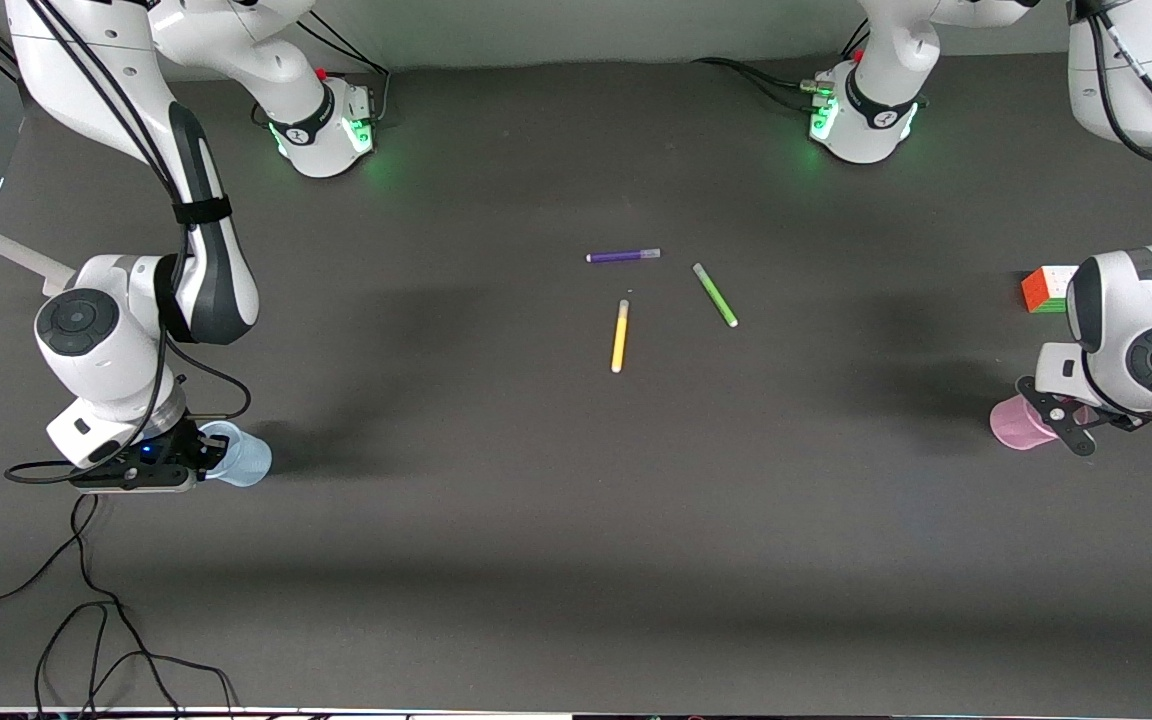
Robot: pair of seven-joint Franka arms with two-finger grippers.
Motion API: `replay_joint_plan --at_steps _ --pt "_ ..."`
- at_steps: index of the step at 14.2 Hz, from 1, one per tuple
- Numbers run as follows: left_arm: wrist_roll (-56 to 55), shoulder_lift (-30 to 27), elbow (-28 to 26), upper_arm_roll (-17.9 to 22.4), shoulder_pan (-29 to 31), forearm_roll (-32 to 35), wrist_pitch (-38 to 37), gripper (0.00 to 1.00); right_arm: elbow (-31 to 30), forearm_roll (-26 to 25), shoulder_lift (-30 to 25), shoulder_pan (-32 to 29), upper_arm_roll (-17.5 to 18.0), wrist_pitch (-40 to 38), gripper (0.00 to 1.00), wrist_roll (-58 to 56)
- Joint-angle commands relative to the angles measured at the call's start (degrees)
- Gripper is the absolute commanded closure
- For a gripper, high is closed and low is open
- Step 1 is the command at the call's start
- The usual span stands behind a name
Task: Place pink and blue markers in matching cups
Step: 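Lower the blue marker into the blue cup while the left gripper lowers pink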
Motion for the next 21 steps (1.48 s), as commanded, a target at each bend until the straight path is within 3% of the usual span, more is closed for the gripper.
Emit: replay_joint_plan --at_steps 1,4,11,17,18,20,21 --pt "-0.2 3.4 3.2 0.4 -0.7 0.8 0.7 1.00 -1.3 1.2 -2.1 0.3 0.1 0.4 0.00 -0.8" --pt "-0.2 3.8 3.9 0.3 -1.1 0.8 0.7 1.00 0.0 1.2 -3.0 0.4 0.3 -2.2 0.00 -0.8" --pt "-0.3 3.9 6.5 0.3 -3.3 0.8 -2.8 1.00 18.7 8.9 -5.9 2.4 1.1 -36.8 0.00 -2.1" --pt "-1.5 5.4 6.8 0.2 -3.4 0.7 -2.1 1.00 19.3 9.9 -15.8 4.7 0.9 -48.6 0.00 -2.5" --pt "-3.7 5.5 6.7 0.2 -3.5 0.7 -2.3 0.70 19.3 9.9 -16.2 4.7 0.8 -48.9 0.00 -2.5" --pt "-5.0 5.6 6.7 0.1 -3.7 0.8 -2.7 0.22 19.8 9.9 -16.2 4.7 0.8 -48.9 0.00 -2.4" --pt "-4.9 5.6 6.8 0.0 -3.7 0.8 -2.7 0.08 19.7 9.9 -16.2 4.7 0.9 -48.9 0.00 -2.4"
